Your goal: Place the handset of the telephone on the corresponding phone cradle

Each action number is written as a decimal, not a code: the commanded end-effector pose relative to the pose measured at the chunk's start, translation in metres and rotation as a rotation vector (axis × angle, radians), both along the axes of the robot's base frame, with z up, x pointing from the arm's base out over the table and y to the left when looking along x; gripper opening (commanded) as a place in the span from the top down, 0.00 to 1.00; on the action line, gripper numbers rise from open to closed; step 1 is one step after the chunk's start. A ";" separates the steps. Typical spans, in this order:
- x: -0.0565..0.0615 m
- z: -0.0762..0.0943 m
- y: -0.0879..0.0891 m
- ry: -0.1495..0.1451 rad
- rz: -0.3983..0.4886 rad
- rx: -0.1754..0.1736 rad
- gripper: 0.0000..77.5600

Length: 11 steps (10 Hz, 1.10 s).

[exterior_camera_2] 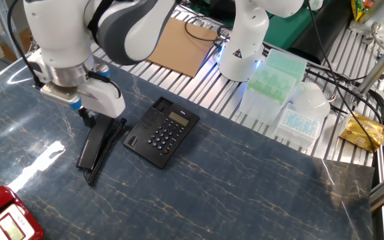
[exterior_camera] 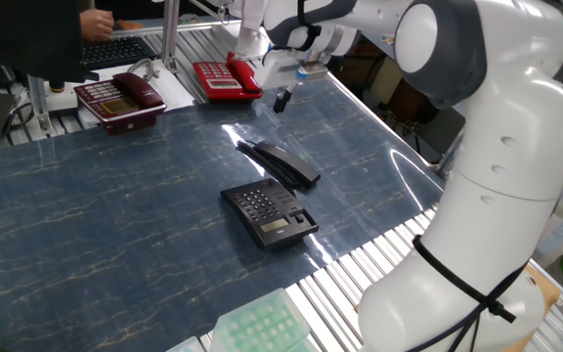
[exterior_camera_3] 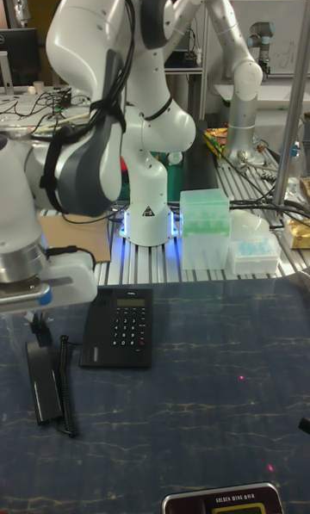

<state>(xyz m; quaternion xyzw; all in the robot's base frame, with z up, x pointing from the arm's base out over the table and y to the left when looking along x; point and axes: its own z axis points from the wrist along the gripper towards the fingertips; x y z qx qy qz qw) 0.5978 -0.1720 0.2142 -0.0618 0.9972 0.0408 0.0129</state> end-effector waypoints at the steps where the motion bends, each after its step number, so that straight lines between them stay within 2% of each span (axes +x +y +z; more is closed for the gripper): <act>1: 0.002 -0.010 -0.008 -0.007 0.003 -0.004 1.00; 2: 0.002 -0.011 -0.009 -0.008 0.005 -0.023 1.00; 3: 0.002 -0.011 -0.009 -0.007 0.006 -0.027 1.00; 5: 0.002 -0.011 -0.009 -0.005 0.007 -0.025 1.00; 6: 0.002 -0.011 -0.009 0.010 0.008 -0.020 1.00; 7: 0.002 -0.011 -0.009 0.007 0.009 0.002 1.00; 8: 0.002 -0.011 -0.009 0.011 -0.003 -0.006 1.00; 11: 0.002 -0.011 -0.009 0.026 -0.072 -0.065 1.00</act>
